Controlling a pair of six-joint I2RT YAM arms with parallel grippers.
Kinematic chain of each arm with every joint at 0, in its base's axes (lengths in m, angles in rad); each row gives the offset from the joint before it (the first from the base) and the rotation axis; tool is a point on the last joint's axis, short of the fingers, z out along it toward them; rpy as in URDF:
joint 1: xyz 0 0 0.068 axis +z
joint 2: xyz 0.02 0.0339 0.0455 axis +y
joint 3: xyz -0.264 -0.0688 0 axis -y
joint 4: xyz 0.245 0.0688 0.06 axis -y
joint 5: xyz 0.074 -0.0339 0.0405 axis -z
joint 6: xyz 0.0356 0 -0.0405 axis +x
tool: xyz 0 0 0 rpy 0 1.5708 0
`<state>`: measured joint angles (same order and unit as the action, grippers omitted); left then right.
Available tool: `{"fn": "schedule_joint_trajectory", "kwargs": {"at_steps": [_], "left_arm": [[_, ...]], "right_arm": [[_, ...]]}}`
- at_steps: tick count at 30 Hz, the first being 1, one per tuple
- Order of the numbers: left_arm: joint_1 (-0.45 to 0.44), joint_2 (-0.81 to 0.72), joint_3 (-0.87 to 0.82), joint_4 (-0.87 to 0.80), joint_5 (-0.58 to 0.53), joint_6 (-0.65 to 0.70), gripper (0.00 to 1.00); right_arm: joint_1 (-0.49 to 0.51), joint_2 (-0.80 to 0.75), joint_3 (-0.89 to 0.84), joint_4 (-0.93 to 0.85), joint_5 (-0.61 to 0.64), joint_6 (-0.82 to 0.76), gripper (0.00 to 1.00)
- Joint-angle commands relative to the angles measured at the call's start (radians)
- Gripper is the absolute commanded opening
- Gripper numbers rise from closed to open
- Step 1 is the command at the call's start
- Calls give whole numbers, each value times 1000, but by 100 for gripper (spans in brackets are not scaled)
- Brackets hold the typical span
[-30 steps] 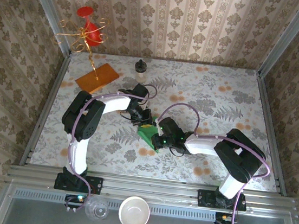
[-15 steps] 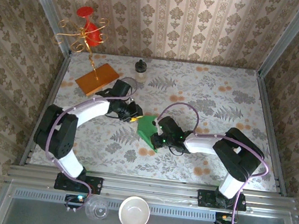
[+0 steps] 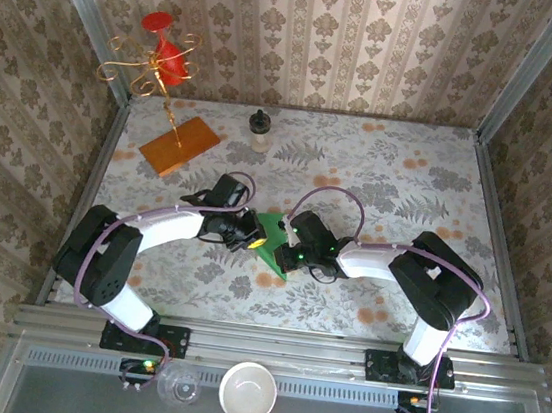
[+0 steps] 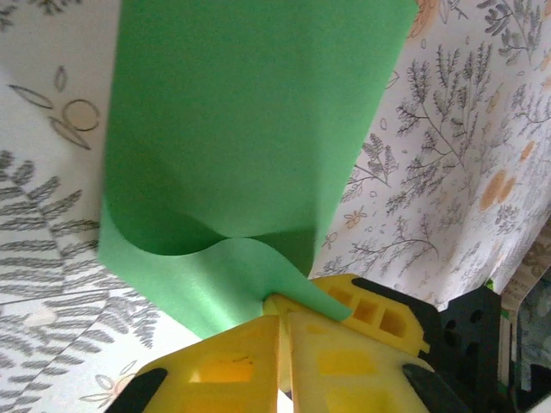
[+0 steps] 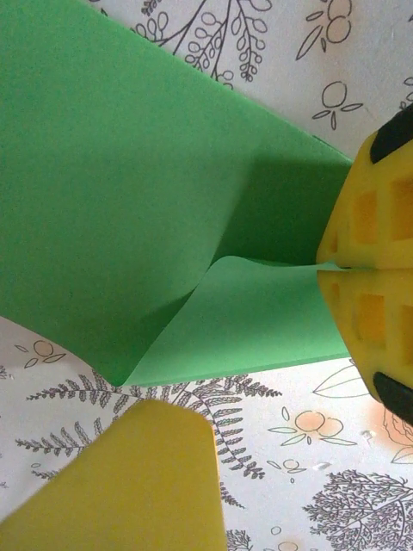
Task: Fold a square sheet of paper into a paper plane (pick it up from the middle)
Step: Third fold the triangle at the center of the table.
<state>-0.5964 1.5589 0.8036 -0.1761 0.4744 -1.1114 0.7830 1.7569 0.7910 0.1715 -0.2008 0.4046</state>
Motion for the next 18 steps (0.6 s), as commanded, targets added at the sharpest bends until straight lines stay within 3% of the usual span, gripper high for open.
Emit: {"fn": "schedule_joint_trajectory", "kwargs": {"at_steps": [1,18], "left_arm": [[-19,31,4,50,3,-57,12],[-48,51,-79,106,-54,-170,7]], "right_arm": [[-2,37,15,-73,-24,13,0],[-6,52,25,-91,-18,14,2]]}}
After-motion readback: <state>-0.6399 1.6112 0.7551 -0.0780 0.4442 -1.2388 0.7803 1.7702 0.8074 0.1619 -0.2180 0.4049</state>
